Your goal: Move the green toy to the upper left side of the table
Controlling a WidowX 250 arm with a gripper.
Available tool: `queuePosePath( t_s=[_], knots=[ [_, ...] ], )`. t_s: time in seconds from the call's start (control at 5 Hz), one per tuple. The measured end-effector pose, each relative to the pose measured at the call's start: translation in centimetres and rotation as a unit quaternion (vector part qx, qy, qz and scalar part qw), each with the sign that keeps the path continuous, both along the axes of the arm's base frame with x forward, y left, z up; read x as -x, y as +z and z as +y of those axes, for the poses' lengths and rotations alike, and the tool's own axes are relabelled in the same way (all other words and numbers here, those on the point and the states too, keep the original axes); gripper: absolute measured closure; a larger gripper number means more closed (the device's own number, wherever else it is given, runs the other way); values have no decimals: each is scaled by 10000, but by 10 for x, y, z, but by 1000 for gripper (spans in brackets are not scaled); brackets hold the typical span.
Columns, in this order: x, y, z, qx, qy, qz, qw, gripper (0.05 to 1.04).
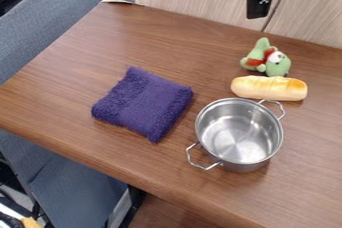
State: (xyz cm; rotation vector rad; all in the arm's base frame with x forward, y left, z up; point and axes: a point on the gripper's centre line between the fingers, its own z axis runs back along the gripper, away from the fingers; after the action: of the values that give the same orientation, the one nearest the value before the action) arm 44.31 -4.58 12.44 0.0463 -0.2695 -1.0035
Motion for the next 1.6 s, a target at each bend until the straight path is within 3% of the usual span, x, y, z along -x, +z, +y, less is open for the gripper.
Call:
queuePosePath(
  t_s=[0.4,0.8,1.2,1.4,1.6],
  knots=[
    [5,-36,-12,-47,-230,467,9986,83],
    [5,-48,-26,-58,-460,705,9964,83],
    [4,-72,-30,-265,-439,978,9939,83],
    [2,-86,-28,-457,-428,1133,9916,137],
    [0,-91,-30,-454,-449,1018,9928,399]
  ],
)
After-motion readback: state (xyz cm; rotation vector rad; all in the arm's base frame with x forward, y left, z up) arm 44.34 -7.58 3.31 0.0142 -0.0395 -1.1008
